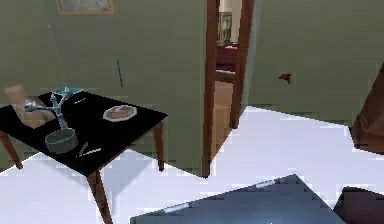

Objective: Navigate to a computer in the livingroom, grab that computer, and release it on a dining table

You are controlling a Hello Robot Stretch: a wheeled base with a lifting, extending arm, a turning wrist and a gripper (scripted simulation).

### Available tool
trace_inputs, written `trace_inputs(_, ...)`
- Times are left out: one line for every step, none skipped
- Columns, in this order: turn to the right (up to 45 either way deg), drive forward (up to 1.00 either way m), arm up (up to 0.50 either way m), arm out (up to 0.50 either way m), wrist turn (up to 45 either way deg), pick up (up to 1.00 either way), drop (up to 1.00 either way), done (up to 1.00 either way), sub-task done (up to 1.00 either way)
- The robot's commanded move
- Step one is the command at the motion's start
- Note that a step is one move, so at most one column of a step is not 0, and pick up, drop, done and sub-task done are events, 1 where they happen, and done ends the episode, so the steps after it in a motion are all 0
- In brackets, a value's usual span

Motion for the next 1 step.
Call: trace_inputs(0.0, 0.0, 0.0, -0.26, 0.0, 0.0, 0.0, 0.0, 0.0)
